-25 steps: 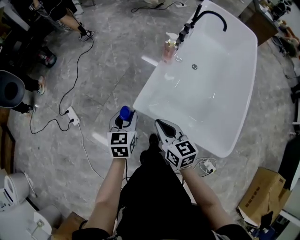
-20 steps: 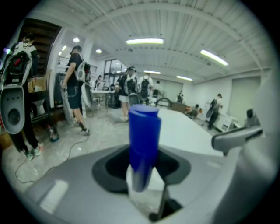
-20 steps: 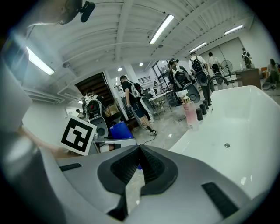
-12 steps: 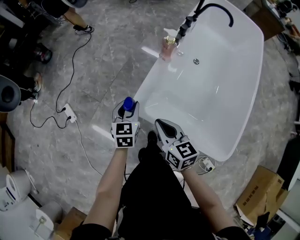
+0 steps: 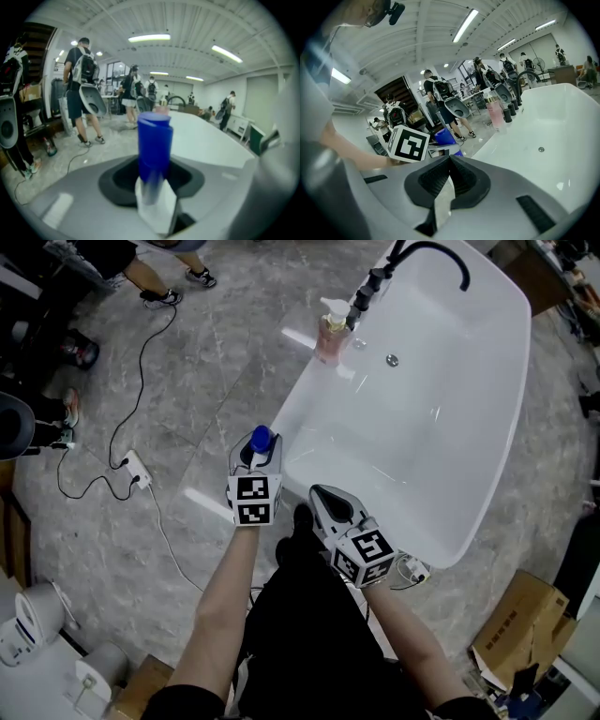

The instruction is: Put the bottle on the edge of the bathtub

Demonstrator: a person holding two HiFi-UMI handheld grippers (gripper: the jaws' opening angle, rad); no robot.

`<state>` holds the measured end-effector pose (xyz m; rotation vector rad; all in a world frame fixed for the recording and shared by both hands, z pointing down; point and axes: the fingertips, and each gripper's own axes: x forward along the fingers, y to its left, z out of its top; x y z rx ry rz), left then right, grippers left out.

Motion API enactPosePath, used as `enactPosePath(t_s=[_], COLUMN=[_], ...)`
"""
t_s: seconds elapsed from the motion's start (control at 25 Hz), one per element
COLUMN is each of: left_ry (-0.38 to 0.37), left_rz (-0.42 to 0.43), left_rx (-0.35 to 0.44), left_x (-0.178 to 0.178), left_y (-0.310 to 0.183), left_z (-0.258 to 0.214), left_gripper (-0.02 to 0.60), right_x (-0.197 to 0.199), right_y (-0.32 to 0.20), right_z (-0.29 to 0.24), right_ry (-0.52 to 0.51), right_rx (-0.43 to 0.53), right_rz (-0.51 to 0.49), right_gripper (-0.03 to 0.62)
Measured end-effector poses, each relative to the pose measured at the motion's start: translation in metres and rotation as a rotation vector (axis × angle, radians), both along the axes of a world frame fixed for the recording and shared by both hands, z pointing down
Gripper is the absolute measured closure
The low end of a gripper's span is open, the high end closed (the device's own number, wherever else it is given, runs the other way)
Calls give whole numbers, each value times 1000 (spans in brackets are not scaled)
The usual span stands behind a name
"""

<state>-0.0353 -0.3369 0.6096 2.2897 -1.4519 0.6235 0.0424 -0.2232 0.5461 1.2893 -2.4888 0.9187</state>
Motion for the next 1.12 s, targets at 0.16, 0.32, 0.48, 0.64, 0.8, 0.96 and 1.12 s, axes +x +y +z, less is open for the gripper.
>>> enactPosePath(t_s=[0.16, 0.32, 0.48, 0.64, 0.8, 0.96, 1.12], left_ry=[-2, -14, -24, -36, -51, -43, -44], left_rz=[8, 19, 38, 52, 53, 53, 44], left_rx=[9, 1, 15, 22, 16, -19, -37], left_x=[5, 5, 6, 8, 8, 8, 7], left_y=[-7, -8, -4, -2, -3, 0, 6], left_z=[2, 11, 12, 14, 16, 22, 26], left_gripper=[425, 425, 423, 422, 417, 399, 355], right_x=[2, 3, 3, 3, 4, 3, 5], right_y=[-1, -1, 1, 3, 4, 5, 7], right_z=[2, 3, 3, 4, 4, 3, 1], right_ry=[4, 6, 8, 6, 7, 4, 2], right_rx=[-8, -16, -17, -19, -14, -11, -8], right_rz=[2, 6, 3, 7, 5, 7, 9], right_gripper=[592, 592, 592, 592, 592, 592, 592])
